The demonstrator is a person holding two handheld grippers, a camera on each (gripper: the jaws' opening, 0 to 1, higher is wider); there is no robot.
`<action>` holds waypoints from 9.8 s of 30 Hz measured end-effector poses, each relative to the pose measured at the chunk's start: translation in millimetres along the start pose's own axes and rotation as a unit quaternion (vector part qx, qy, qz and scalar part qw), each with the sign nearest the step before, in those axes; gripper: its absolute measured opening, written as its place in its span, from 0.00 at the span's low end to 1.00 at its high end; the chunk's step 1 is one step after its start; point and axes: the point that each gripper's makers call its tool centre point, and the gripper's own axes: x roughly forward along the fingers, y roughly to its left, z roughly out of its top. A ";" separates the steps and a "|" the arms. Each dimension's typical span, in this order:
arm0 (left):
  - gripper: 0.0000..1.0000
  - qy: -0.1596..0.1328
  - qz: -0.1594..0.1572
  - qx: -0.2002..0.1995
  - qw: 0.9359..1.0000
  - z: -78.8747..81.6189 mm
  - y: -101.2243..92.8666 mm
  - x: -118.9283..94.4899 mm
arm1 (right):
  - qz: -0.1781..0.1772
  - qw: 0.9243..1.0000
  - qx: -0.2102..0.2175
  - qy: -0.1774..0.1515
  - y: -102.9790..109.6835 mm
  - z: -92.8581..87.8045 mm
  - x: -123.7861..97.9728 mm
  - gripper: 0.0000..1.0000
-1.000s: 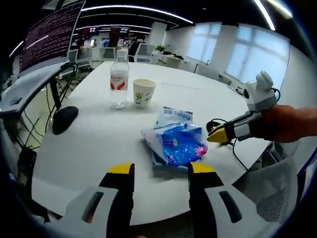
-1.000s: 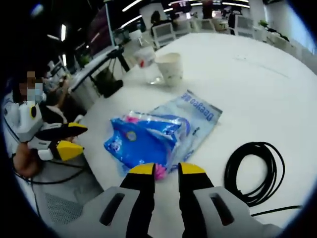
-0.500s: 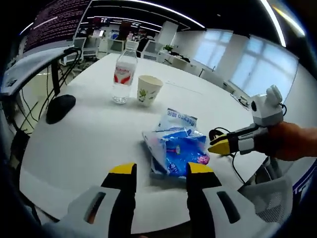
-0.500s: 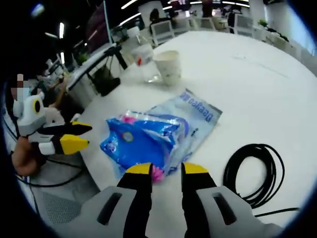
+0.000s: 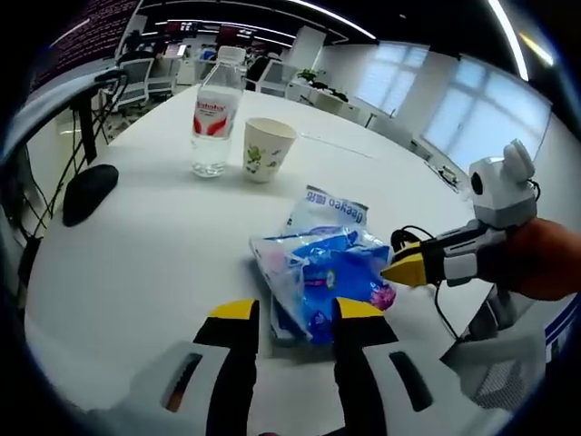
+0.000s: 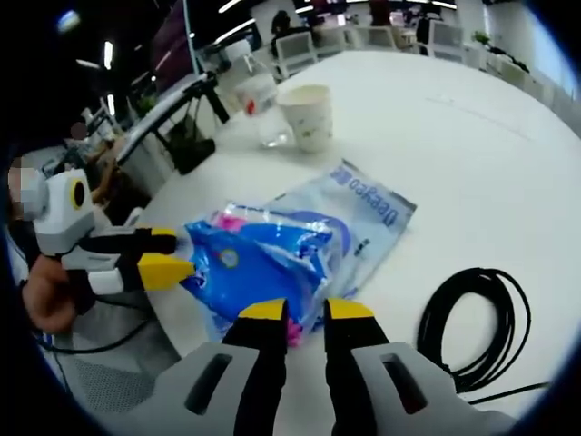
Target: Arrange the tabletop items into an orderly group along one side of the table until the central work area is clear of visible clutter.
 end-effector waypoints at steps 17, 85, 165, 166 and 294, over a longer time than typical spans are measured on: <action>0.08 0.008 0.012 0.011 1.000 -3.7 2.4 7.6 | 0.005 1.000 -0.001 -0.018 3.5 6.0 -3.1 0.00; 0.16 0.009 -0.038 0.031 0.999 4.3 -65.6 -1.5 | -0.109 0.968 0.161 -0.161 -231.2 51.8 -108.9 0.00; 0.30 0.062 0.046 -0.072 0.994 -41.5 -36.8 -17.8 | -0.009 0.994 -0.088 -0.060 -169.0 91.4 -45.2 0.16; 0.30 0.063 0.045 -0.073 0.994 -41.7 -37.3 -17.7 | -0.003 0.994 -0.093 -0.059 -162.5 91.2 -42.4 0.17; 0.02 0.089 0.005 -0.015 0.996 -37.8 31.2 -13.8 | 0.090 0.996 -0.013 -0.022 -20.1 -13.8 -17.2 0.00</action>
